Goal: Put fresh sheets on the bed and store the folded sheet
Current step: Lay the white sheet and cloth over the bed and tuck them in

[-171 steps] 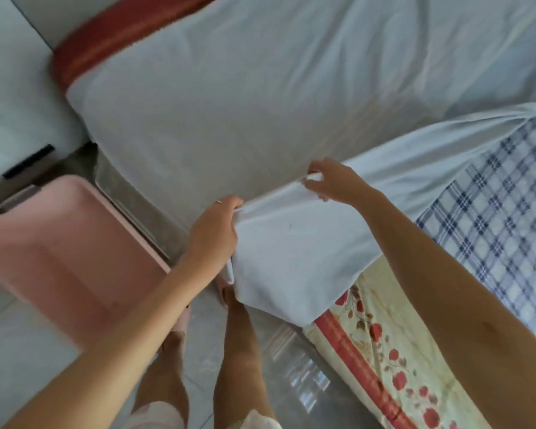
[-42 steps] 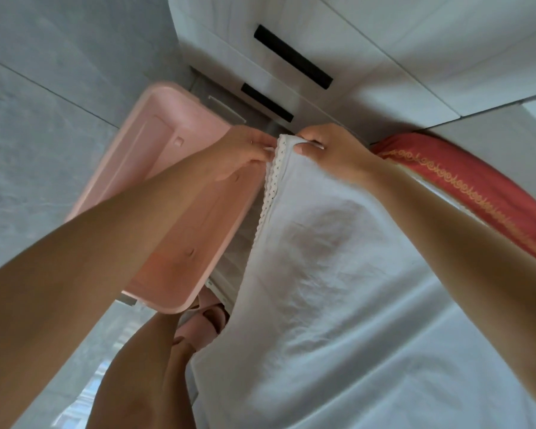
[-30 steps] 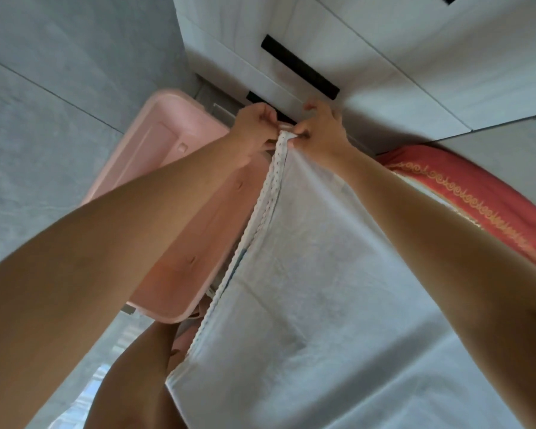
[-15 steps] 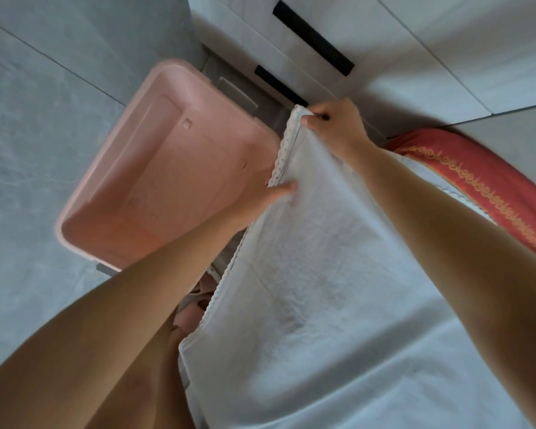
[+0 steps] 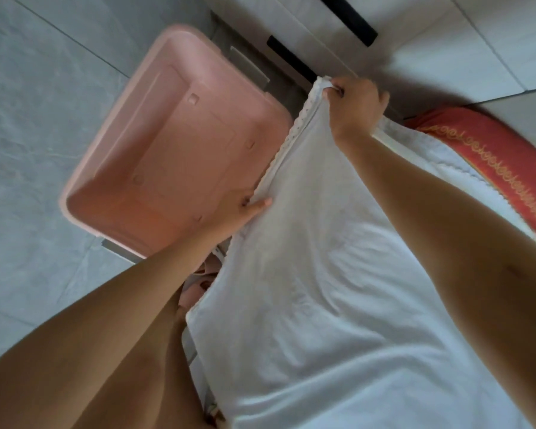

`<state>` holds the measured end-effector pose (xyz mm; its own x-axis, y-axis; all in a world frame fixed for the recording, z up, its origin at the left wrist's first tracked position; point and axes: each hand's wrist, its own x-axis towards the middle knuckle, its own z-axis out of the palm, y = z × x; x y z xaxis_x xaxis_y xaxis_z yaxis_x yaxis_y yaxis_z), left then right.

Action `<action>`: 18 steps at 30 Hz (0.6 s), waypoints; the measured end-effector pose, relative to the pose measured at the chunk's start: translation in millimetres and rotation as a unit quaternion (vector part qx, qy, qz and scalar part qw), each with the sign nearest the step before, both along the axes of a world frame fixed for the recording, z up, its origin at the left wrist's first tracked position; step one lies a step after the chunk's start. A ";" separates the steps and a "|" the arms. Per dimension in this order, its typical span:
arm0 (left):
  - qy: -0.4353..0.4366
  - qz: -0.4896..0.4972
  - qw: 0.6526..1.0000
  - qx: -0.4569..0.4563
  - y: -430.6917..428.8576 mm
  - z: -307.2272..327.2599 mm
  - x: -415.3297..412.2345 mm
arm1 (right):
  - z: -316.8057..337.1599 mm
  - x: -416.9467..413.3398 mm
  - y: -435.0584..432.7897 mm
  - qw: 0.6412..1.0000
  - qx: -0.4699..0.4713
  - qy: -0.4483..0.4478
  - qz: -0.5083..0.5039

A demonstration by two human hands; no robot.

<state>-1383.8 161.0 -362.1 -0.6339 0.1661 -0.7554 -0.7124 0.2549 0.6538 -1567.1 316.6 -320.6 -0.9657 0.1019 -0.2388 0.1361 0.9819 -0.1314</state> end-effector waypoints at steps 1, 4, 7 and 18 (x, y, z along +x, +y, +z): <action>-0.041 -0.025 0.999 0.009 -4.3 1.6 12.2 | 0.3 -0.9 1.6 1.000 0.011 0.002 -0.001; -0.099 -0.008 0.994 0.044 -22.8 -5.1 63.1 | -1.4 2.7 2.4 0.999 0.048 0.015 0.014; 0.004 0.007 0.998 -0.061 -40.4 -2.5 93.4 | -4.7 8.9 -1.7 0.996 0.077 0.031 0.033; 0.176 -0.026 0.964 -0.196 -54.3 3.9 108.7 | -0.2 15.9 -7.2 0.991 0.110 0.070 0.023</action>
<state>-1275.1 106.7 -358.2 -0.8614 -0.0498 -0.5055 -0.4425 0.5621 0.6987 -1551.2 309.5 -320.8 -0.9927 0.0909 -0.0796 0.0853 0.9938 0.0713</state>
